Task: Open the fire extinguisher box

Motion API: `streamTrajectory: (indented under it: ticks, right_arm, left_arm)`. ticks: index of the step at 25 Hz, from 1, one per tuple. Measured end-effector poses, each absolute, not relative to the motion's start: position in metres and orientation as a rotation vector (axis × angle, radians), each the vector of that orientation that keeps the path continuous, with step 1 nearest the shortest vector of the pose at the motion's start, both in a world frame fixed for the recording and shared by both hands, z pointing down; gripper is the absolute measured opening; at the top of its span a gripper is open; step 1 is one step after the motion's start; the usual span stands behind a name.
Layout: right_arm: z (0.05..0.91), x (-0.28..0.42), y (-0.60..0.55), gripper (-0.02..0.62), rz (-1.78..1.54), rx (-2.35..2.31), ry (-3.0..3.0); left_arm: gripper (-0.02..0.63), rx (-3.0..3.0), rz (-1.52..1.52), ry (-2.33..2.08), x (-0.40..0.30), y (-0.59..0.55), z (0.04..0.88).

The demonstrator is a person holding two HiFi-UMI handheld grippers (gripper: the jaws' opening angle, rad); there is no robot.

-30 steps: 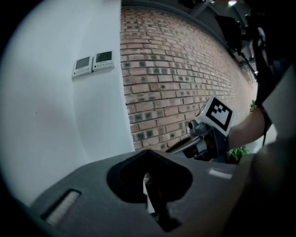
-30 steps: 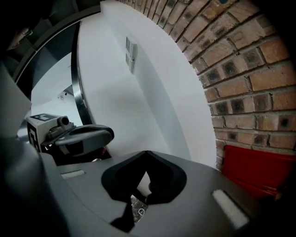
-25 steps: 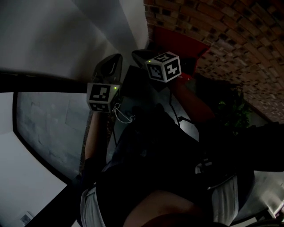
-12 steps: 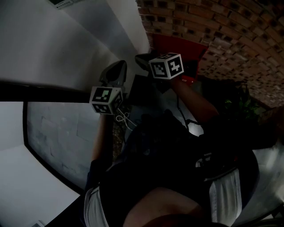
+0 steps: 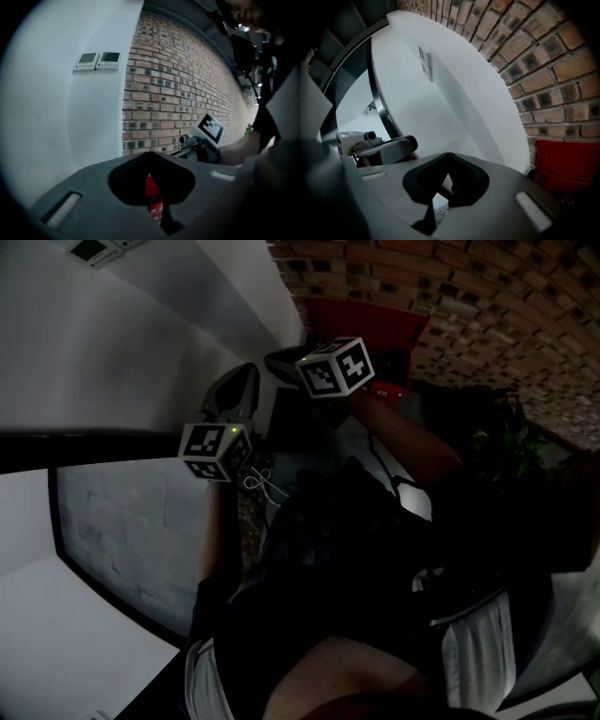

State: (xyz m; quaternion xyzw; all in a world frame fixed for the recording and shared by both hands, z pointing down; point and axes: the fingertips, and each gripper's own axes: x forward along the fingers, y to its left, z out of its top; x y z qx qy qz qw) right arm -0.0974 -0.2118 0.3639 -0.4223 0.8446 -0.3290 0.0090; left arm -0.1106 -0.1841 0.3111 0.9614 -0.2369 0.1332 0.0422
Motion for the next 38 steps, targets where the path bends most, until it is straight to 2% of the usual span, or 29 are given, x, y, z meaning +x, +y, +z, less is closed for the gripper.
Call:
streamTrajectory:
  ticks: [7, 18, 25, 38]
  right_arm:
    - [0.379, -0.098, -0.197, 0.002, -1.07, -1.28, 2.633]
    - [0.355, -0.12, -0.191, 0.002, -0.676, -1.305, 2.902]
    - [0.332, -0.145, -0.181, 0.002, -0.611, -1.202, 2.999]
    - [0.326, -0.192, -0.171, 0.002, -0.594, -1.4, 2.932]
  left_arm:
    - [-0.005, 2.905, 0.499, -0.758, -0.112, -0.174, 0.33]
    - [-0.005, 2.745, 0.399, -1.117, -0.169, -0.19, 0.335]
    - [-0.005, 2.766, 0.349, -1.116, -0.188, -0.193, 0.321]
    - [-0.005, 2.817, 0.291, -1.005, -0.243, -0.194, 0.314]
